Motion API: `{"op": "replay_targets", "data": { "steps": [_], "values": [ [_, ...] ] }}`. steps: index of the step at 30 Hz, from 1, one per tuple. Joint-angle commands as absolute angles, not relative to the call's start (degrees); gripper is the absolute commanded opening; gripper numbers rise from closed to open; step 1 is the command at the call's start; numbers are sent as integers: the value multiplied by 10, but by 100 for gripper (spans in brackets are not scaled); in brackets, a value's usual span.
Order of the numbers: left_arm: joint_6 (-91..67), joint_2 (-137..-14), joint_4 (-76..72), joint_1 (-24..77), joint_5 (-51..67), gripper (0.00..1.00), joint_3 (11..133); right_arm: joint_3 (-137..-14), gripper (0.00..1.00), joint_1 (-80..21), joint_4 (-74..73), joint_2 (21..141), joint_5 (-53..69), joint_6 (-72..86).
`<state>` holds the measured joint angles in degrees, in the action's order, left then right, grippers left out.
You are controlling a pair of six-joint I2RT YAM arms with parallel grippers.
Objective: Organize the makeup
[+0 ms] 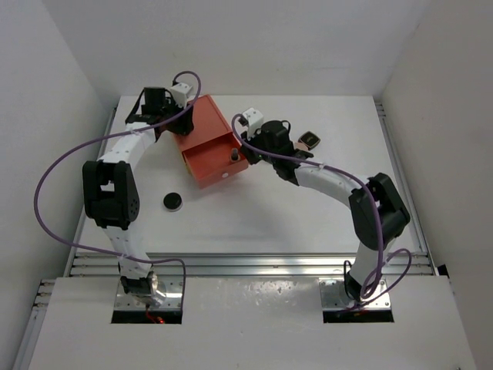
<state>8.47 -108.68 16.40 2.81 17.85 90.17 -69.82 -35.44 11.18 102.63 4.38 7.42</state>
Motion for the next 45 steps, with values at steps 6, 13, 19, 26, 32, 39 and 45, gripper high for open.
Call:
{"op": "replay_targets", "data": {
  "steps": [6, 13, 19, 26, 32, 39, 45],
  "values": [
    [59, -1095, 168, 22, 173, 49, 876, -736, 0, -352, 135, 1039, -18, 83],
    [54, -1100, 168, 22, 178, 49, 865, -799, 0, -361, 132, 1096, 75, 128],
    [48, -1100, 168, 22, 178, 49, 865, -806, 0, -392, 106, 1100, 87, 129],
    [48, -1106, 168, 22, 178, 49, 865, -842, 0, -415, 127, 1155, 83, 161],
    [48, -1106, 168, 22, 184, 49, 865, -873, 0, -416, 114, 1165, 77, 131],
    [48, -1106, 168, 22, 184, 49, 865, -944, 18, -413, 55, 1140, 42, 62],
    [54, -1106, 168, 22, 178, 49, 860, -942, 58, -361, -53, 1094, -83, 49]
  ]
}}
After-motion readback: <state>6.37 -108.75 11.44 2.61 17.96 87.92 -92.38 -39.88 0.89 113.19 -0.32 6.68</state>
